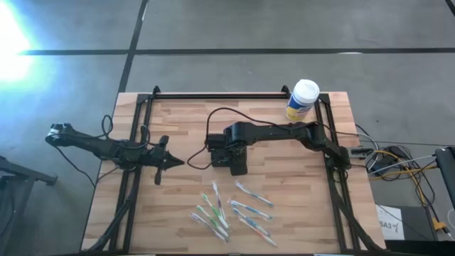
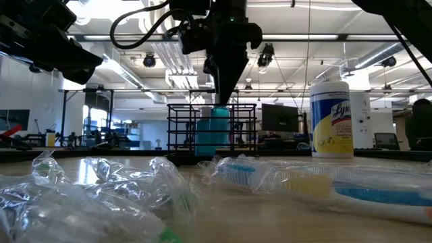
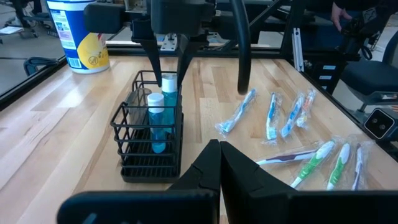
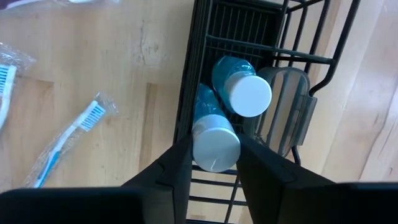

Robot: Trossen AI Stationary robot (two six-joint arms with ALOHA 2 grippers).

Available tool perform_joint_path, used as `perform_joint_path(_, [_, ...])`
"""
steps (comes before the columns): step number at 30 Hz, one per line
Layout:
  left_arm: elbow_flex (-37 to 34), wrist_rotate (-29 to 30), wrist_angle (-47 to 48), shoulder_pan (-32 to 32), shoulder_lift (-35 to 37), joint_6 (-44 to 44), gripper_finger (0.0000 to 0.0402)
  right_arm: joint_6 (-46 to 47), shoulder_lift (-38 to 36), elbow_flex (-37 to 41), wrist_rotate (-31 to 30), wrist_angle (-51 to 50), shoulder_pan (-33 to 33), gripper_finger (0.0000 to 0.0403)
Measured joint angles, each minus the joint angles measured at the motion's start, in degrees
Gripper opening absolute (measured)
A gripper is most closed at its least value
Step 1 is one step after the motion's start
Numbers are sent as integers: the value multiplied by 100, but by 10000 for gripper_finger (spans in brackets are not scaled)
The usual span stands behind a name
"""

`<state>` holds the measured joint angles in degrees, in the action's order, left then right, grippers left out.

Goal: Pick & Place toothbrushing station
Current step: Put the blue mouthwash into the black mesh organizer, then put the top blue toothbrush into the black mesh organizer

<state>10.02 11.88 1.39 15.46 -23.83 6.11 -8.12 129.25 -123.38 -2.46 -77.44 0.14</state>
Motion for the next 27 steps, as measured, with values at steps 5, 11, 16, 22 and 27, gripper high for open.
perform_joint_path(5, [0, 0, 0, -1, 0, -2, 3, 5, 11, -57, -11, -7, -7, 146])
perform_joint_path(11, [0, 0, 0, -2, 0, -4, 3, 19, 13, -67, -11, 6, -7, 155])
perform_joint_path(16, [0, 0, 0, -1, 0, -7, 3, 47, -48, -67, -11, -26, -7, 151])
perform_joint_path(22, [0, 0, 0, -2, 2, -7, 3, 102, -513, -67, -11, -136, -5, 149])
perform_joint_path(27, [0, 4, 77, 0, 2, 22, 3, 391, -1161, -42, 14, 181, -4, 145])
